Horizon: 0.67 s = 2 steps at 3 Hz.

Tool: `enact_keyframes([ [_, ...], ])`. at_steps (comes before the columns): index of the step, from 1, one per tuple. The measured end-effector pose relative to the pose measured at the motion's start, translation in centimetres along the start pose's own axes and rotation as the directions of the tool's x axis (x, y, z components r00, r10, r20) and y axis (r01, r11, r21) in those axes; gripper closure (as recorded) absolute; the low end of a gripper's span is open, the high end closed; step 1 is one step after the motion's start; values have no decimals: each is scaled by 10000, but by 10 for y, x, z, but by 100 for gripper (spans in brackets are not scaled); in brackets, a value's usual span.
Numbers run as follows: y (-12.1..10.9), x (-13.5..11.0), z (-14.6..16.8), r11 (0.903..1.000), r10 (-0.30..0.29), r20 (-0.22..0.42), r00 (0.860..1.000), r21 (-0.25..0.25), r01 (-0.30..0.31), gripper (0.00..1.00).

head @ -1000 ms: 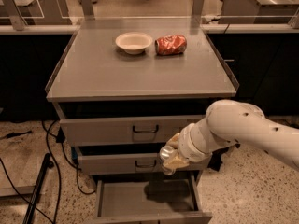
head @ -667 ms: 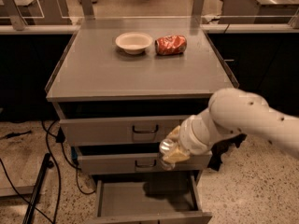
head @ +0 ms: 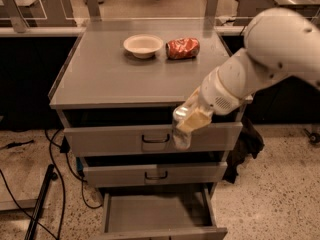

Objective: Pick redbull can from bottom drawer and place on counter

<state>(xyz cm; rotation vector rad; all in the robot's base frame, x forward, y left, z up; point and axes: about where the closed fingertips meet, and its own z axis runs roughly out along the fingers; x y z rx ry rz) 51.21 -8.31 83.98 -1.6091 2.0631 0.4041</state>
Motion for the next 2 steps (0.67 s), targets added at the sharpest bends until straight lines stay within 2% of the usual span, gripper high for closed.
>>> enact_keyframes([
  [1, -9, -16, -33, 9999, -21, 86, 10000, 115, 20, 100],
  [2, -9, -17, -33, 9999, -70, 122, 9999, 156, 68, 100],
])
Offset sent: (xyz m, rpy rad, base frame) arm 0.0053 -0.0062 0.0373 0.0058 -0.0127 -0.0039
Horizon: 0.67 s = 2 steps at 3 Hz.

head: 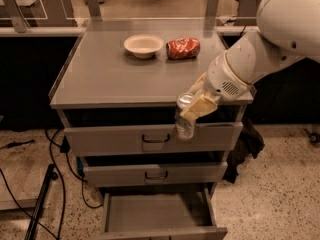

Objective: Pick redbull can from bottom drawer and place on counter

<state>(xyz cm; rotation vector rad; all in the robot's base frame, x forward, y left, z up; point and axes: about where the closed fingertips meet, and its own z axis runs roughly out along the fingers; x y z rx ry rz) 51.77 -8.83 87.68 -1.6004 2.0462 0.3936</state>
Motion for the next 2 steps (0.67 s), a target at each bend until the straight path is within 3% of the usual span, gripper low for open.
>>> enact_keyframes([
  [1, -2, -3, -6, 9996, 280, 68, 9996, -77, -280, 100],
  [2, -7, -25, -26, 9987, 485, 148, 9987, -147, -483, 100],
])
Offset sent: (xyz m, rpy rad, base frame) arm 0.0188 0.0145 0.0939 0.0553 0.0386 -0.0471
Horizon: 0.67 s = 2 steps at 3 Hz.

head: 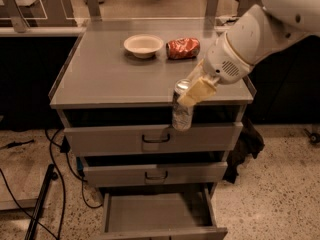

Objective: Pick redbull can from bottom drawer and place on counter

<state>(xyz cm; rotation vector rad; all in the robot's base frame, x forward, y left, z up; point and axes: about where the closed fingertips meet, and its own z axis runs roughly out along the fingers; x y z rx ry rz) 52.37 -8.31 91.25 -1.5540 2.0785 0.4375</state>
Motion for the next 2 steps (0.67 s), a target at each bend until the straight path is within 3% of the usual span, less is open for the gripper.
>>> enact_keyframes([
  [2, -40, -60, -32, 9940, -805, 191, 9966, 759, 788, 100],
])
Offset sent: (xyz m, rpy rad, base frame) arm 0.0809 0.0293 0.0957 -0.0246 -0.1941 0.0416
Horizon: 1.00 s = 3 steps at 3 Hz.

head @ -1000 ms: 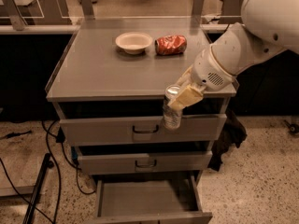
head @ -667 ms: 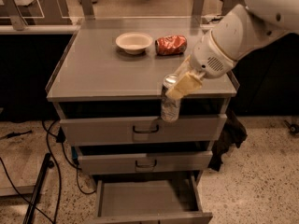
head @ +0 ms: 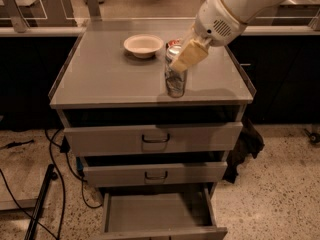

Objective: Pick redbull can from bottom drawer and place on counter

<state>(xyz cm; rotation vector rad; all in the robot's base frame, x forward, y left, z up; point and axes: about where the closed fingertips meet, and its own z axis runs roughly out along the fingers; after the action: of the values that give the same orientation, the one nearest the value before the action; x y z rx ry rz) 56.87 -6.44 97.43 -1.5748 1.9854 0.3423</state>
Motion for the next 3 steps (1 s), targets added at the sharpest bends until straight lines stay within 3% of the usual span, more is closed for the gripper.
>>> enact_keyframes([
  [1, -27, -21, 5, 9992, -290, 55, 9996, 279, 288, 100],
  [3, -64, -39, 29, 9997, 228, -126, 9997, 102, -226, 100],
])
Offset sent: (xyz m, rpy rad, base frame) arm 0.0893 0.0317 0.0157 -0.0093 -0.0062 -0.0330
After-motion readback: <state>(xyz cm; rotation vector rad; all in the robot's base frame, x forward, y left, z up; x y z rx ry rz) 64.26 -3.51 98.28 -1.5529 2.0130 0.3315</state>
